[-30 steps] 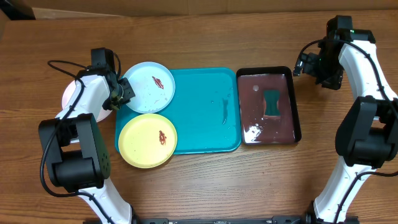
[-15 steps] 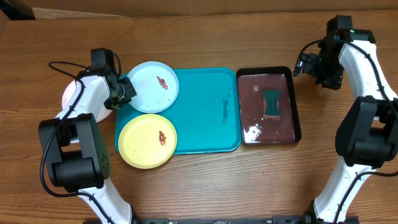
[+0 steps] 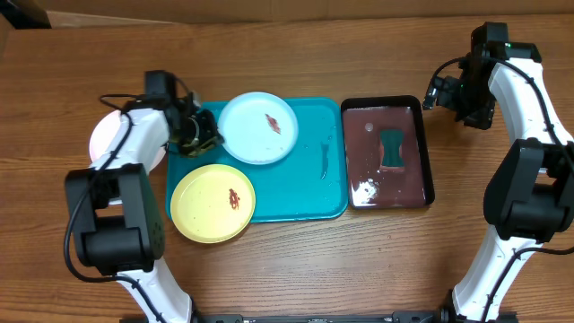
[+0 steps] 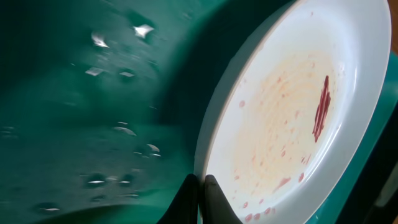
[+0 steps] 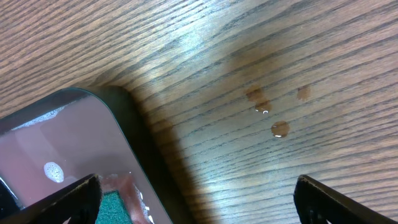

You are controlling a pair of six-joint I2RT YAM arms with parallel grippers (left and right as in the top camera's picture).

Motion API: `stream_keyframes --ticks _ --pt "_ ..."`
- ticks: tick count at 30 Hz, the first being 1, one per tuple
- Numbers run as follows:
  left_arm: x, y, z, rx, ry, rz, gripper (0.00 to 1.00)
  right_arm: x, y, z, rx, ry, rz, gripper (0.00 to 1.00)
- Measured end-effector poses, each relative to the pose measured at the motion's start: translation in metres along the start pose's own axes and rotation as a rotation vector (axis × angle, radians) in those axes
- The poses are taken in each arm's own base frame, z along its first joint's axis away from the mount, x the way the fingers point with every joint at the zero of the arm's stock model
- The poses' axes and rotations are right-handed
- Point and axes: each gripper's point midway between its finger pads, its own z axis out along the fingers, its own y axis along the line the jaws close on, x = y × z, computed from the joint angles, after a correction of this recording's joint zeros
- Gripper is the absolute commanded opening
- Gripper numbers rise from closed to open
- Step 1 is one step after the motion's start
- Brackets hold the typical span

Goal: Clean dirty plates on tray and stack at the side
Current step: 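Drag the light-blue plate rightward to the teal tray's center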

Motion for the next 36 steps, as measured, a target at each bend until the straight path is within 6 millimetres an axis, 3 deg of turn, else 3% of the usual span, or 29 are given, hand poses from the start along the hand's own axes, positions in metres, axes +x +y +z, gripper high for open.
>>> stream_keyframes --ticks 5,11,25,36 --pt "0.023 -0.033 0.017 0.003 0.048 0.089 0.04 0.000 0.000 0.000 0.000 0.000 0.000 1.00" --pt "0.037 -0.049 0.031 -0.066 0.049 0.163 0.04 0.000 0.000 0.000 0.000 0.000 0.000 1.00" --pt "0.019 -0.028 0.024 -0.123 -0.010 0.076 0.04 0.000 0.000 0.000 0.000 0.000 0.000 1.00" --pt "0.020 -0.018 0.023 -0.180 -0.014 0.087 0.05 0.000 0.000 0.000 0.000 0.000 0.000 1.00"
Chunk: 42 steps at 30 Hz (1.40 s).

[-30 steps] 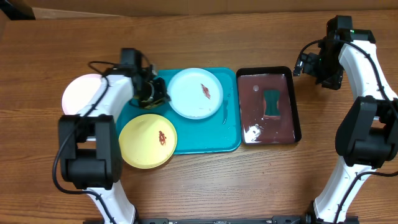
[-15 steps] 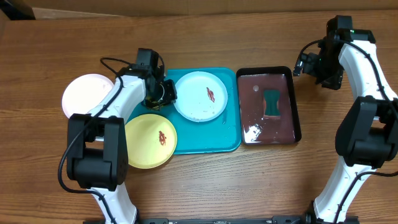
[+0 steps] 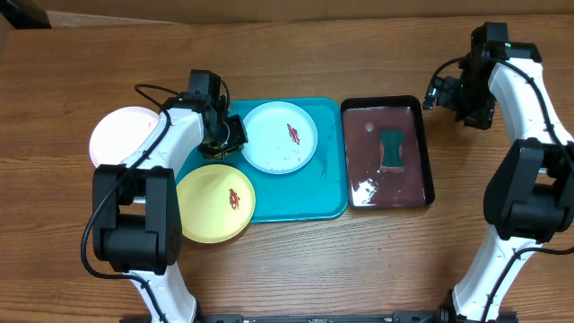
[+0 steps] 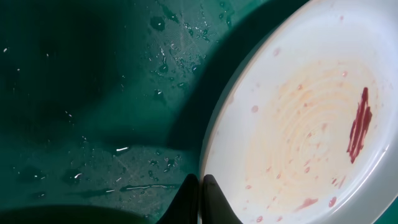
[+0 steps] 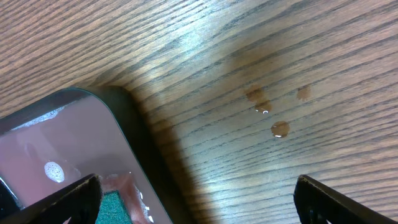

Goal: Clean dirty plates on tray and stack at the side
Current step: 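Drag the light-blue plate rightward to the teal tray's center, then reach the right gripper into the brown tray and grasp the sponge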

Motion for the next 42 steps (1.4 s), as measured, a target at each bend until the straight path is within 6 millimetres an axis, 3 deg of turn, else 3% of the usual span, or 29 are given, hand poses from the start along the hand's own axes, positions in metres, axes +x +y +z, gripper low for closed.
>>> stream_keyframes --ticks 13,27,30,32,34,37,42 --pt "0.013 -0.021 0.006 0.000 0.017 0.072 0.04 0.000 0.000 0.000 0.000 0.001 0.000 1.00" --pt "0.013 -0.021 0.006 0.000 0.017 0.096 0.04 0.001 0.002 0.000 -0.012 0.006 0.003 1.00" --pt "0.013 -0.021 0.006 0.000 0.017 0.096 0.04 0.023 0.008 -0.002 -0.057 0.102 0.014 0.98" --pt "0.013 -0.021 0.006 0.000 0.017 0.096 0.04 0.039 0.013 -0.004 -0.092 0.167 0.023 0.76" --pt "0.013 -0.021 0.006 0.000 0.017 0.096 0.04 0.048 0.020 -0.006 -0.133 0.211 0.030 0.68" --pt "0.013 -0.021 0.006 0.000 0.017 0.096 0.04 0.066 0.027 -0.011 -0.164 0.286 0.029 0.62" --pt "0.013 -0.021 0.006 0.000 0.016 0.097 0.04 0.094 0.043 -0.016 -0.150 0.377 -0.059 0.62"
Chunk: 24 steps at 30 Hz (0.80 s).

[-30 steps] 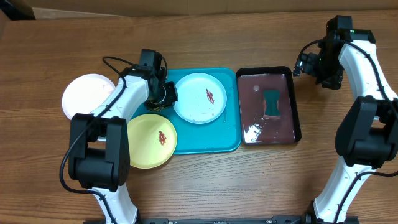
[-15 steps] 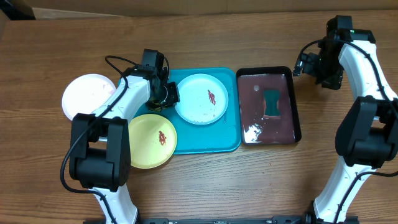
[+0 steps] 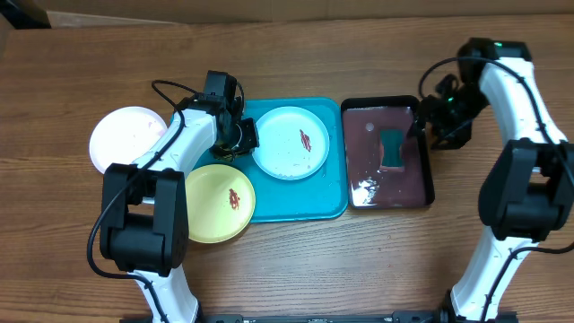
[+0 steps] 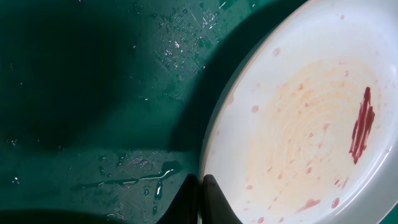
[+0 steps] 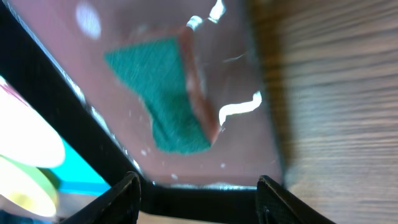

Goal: Clean dirty plates on tray and stack at the side
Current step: 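Reach the right gripper into the brown tray and grasp the sponge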

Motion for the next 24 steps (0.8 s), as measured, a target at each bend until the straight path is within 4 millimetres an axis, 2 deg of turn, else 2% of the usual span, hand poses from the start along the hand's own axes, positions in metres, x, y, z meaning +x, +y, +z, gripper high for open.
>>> stream_keyframes --ticks 5,9,16,19,24 --pt "0.000 0.000 0.000 0.000 0.000 0.000 0.04 0.006 0.024 0.017 0.106 -0.009 -0.139 0.67" --pt "0.000 0.000 0.000 0.000 0.000 0.000 0.04 0.004 0.031 0.039 0.193 -0.037 -0.219 0.69" --pt "0.000 0.000 0.000 0.000 0.000 0.000 0.04 -0.002 0.025 0.073 0.259 -0.078 -0.267 0.67" --pt "0.000 0.000 0.000 0.000 0.000 0.000 0.04 -0.010 0.023 0.078 0.260 -0.109 -0.275 0.61" --pt "0.000 0.000 0.000 0.000 0.000 0.000 0.04 -0.019 0.025 0.078 0.257 -0.148 -0.282 0.60"
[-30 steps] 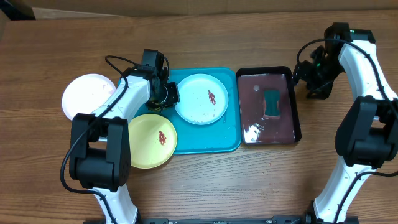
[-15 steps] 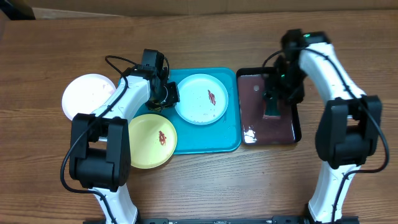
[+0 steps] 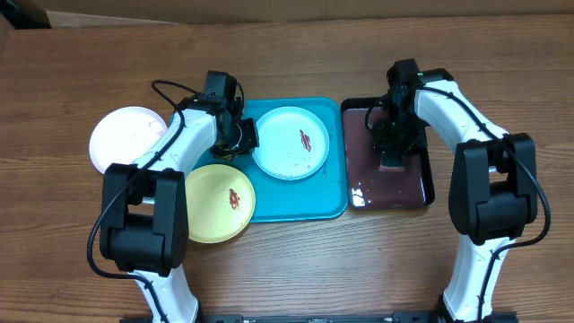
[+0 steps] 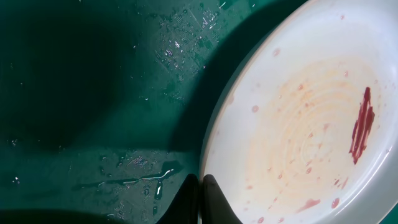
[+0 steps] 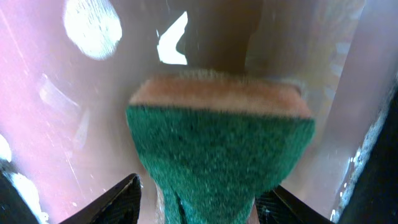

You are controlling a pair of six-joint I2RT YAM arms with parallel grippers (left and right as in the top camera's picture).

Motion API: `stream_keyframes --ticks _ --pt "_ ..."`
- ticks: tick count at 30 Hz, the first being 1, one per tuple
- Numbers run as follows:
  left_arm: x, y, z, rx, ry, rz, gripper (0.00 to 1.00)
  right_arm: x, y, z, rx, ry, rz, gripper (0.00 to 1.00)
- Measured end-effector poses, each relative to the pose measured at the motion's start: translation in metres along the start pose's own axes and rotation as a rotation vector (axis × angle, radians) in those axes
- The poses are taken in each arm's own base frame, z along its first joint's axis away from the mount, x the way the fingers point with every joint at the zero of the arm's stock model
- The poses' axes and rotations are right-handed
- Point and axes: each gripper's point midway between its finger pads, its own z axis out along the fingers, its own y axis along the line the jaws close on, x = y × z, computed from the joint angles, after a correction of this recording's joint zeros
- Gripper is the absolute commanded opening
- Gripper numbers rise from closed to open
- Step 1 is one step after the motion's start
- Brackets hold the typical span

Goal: Clean dirty plates on tray and stack at the side
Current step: 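Reach the right gripper into the brown tray and grasp the sponge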

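A white plate (image 3: pixel 290 144) smeared with red sauce lies on the teal tray (image 3: pixel 323 193). My left gripper (image 3: pixel 239 136) is shut on its left rim; in the left wrist view the closed fingertips (image 4: pixel 200 193) pinch the plate (image 4: pixel 298 124) edge. A yellow plate (image 3: pixel 213 202) with a red stain lies at the tray's near left corner. My right gripper (image 3: pixel 393 148) is down in the black basin (image 3: pixel 429 179). It stands open there, its fingers either side of the green sponge (image 5: pixel 217 143).
A pale pink plate (image 3: pixel 121 135) lies on the wooden table left of the tray. The basin holds brownish water with foam patches (image 5: pixel 90 28). Water drops wet the tray floor (image 4: pixel 93 93).
My right gripper has moved from the basin's right side to straight over the sponge, fingers now on either side of it. The left gripper and white plate have not moved.
My left gripper was shut on the white plate's rim at the tray's far left. The plate then stood further right, and by 0.8 s ago at the tray's far middle. The right gripper hung open beyond the basin, then over it, now at the sponge.
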Motion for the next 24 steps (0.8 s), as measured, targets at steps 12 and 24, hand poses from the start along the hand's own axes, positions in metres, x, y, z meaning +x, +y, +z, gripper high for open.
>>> stream_keyframes --ticks 12,24 --pt "0.0001 0.0000 0.0000 0.000 0.000 0.000 0.04 -0.0010 -0.0043 -0.0001 0.019 -0.004 -0.002 0.42" --pt "0.0001 0.0000 0.0000 0.000 0.000 0.000 0.04 -0.0010 -0.0061 -0.0004 0.030 -0.004 -0.004 0.49"
